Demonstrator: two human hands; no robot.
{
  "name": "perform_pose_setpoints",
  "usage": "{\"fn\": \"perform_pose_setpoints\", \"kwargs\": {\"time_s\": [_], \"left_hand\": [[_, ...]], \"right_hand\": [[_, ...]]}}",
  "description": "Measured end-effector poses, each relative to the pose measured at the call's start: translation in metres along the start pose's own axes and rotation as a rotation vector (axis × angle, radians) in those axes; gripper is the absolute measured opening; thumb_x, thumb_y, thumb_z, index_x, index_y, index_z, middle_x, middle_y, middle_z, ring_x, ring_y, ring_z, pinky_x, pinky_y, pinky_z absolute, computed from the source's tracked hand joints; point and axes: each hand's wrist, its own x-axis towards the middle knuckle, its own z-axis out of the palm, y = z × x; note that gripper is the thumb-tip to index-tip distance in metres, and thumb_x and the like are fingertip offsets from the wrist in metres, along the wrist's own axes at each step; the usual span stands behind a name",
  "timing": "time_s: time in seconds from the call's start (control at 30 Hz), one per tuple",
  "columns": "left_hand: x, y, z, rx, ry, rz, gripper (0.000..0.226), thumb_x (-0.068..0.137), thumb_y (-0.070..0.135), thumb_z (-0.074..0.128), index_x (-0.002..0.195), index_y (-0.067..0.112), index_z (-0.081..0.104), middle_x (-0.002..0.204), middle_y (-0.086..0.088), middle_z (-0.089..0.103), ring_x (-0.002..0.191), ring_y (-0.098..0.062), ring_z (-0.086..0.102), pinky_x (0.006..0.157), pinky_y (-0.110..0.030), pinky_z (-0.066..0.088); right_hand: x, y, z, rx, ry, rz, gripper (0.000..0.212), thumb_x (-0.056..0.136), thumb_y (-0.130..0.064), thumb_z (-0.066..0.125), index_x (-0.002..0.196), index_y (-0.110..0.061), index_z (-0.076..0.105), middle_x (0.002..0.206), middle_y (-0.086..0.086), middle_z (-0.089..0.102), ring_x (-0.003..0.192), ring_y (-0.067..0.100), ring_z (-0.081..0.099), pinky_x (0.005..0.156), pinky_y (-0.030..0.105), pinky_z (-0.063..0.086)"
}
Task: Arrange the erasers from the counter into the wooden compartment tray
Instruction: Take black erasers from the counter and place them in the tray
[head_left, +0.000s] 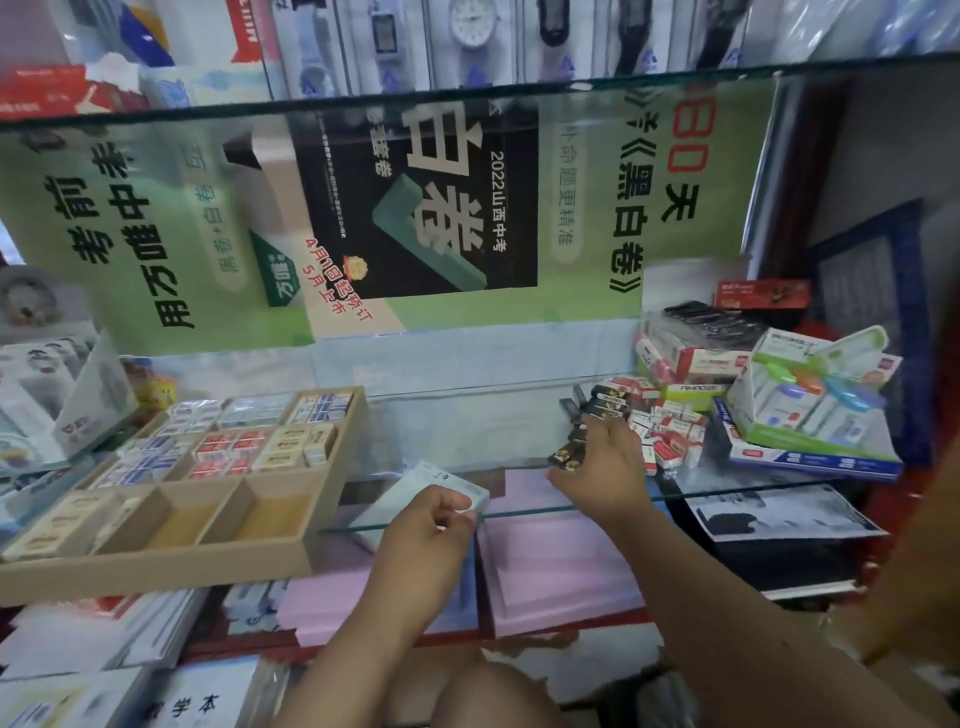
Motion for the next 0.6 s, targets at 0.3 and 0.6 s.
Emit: {"fn": "perform_pose_setpoints", "kwargs": {"time_s": [0.3, 0.6], "left_hand": [[0.024, 0.002, 0.015, -0.052, -0.024, -0.03, 0.011, 0.094, 0.017, 0.056, 0.086, 0.021, 0.062, 0.084, 0.004, 0.067, 0.075, -0.018, 0.064, 0.075, -0.034, 0.052], [0.044, -0.001, 0.018, -0.077, -0.036, -0.074, 0.012, 0.094, 0.013, 0.054, 0.087, 0.017, 0.063, 0.084, -0.002, 0.067, 0.069, -0.016, 0.062, 0.066, -0.029, 0.05]], "right_hand": [[0.03, -0.002, 0.029, -0.32, -0.094, -0.042, 0.059, 0.086, -0.052, 0.049, 0.13, -0.013, 0.05, 0.141, 0.012, 0.037, 0.13, 0.03, 0.028, 0.105, 0.039, 0.026], [0.032, -0.017, 0.041, -0.214, -0.161, -0.163, 0.084, 0.073, -0.069, 0.057, 0.142, -0.027, 0.035, 0.145, 0.004, 0.032, 0.135, 0.025, 0.024, 0.107, 0.04, 0.022]]}}
